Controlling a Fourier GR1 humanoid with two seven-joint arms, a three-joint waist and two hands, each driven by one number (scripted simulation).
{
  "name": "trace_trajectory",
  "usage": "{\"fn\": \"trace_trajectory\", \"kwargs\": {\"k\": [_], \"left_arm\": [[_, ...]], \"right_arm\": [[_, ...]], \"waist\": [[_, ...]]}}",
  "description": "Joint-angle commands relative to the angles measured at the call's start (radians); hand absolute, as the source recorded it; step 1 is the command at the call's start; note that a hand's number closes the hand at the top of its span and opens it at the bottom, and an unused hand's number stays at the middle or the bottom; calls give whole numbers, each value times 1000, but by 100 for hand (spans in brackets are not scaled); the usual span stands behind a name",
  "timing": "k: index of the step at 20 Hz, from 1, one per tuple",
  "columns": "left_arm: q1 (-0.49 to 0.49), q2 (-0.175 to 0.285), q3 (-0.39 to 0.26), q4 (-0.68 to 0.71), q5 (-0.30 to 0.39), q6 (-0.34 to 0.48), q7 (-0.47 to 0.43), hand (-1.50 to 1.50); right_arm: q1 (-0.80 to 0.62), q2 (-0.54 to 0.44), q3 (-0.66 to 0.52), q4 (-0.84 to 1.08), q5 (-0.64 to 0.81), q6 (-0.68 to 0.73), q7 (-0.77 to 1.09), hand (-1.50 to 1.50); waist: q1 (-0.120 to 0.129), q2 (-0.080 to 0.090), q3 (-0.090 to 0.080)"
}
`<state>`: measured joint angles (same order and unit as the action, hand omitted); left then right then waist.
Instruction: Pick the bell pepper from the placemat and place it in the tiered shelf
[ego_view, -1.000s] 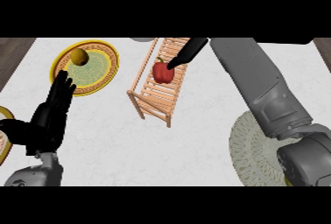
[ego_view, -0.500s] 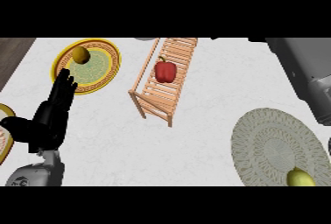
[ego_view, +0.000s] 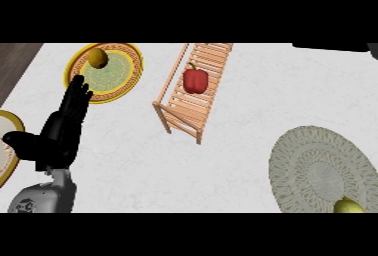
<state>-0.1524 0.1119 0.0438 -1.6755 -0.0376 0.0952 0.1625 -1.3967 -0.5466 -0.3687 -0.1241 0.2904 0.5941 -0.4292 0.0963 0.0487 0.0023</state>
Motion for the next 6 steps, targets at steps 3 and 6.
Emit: {"fn": "trace_trajectory", "kwargs": {"k": [3, 6], "left_arm": [[-22, 8, -3, 14, -4, -11, -8, 0], [-48, -15, -23, -4, -9, 8, 41, 0]], "right_arm": [[25, -66, 7, -4, 9, 100, -35, -150], [43, -65, 5, -12, 7, 110, -61, -150]], "waist": [[12, 6, 1], [17, 6, 2]]}}
